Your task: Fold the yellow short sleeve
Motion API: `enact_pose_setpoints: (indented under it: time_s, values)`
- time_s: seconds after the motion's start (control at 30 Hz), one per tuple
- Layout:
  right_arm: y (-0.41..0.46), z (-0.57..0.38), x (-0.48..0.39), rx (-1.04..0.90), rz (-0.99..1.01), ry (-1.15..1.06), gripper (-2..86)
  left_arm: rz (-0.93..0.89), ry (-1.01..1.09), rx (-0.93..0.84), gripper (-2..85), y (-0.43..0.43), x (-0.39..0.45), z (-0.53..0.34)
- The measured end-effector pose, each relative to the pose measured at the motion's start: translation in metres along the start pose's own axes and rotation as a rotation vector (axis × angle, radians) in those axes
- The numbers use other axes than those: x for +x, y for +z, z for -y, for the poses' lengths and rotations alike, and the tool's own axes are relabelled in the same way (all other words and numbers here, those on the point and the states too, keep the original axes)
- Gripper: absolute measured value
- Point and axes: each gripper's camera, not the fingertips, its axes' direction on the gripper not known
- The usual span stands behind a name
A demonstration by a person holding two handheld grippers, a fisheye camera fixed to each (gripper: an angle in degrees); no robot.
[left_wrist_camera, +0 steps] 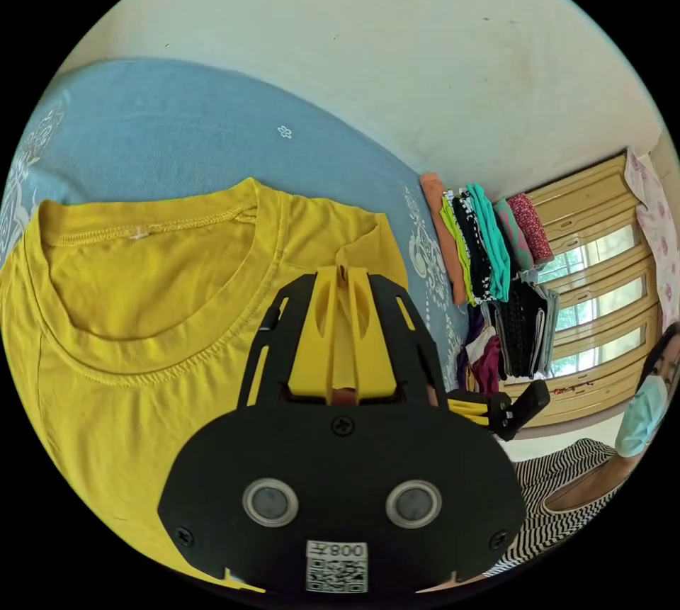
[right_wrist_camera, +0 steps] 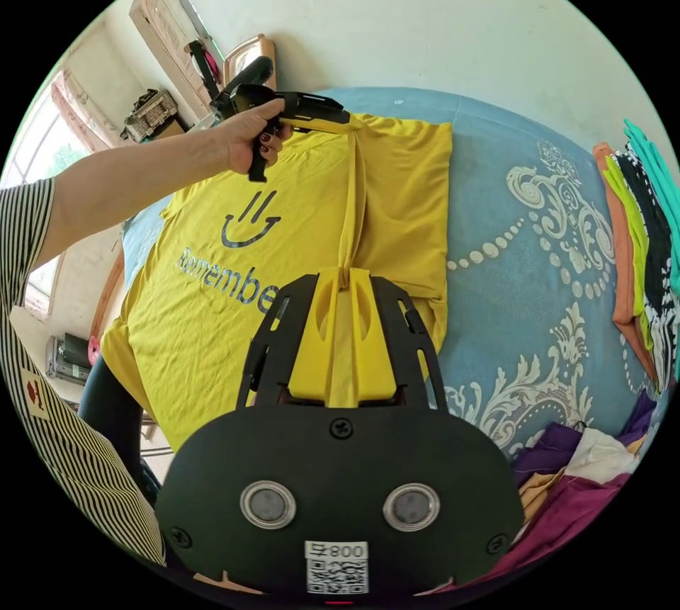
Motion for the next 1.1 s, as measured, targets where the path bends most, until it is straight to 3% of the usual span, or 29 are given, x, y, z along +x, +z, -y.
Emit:
enact_pose_setpoints:
  time_s: [0.2,0.43,0.77,1.1]
  values:
    - [0.004,0.002,0.006,0.000,0.065,0.017,2.0,0.080,0.018,0.102,3.3,-0.017,0.005,-0.005]
    - [0.000,0.000,0.006,0.005,0.137,0.017,1.9,0.088,0.241,-0.044,4.4,0.039,0.067,0.027]
    - [-0.019,0.011,0.041,0.090,0.018,0.115,0.9,0.310,0.341,-0.217,2.9,0.123,0.110,0.062]
    - [-0.004,0.015,0.050,0.059,-0.046,0.189,0.1,0.337,0.371,-0.141,0.5,0.134,0.131,0.057]
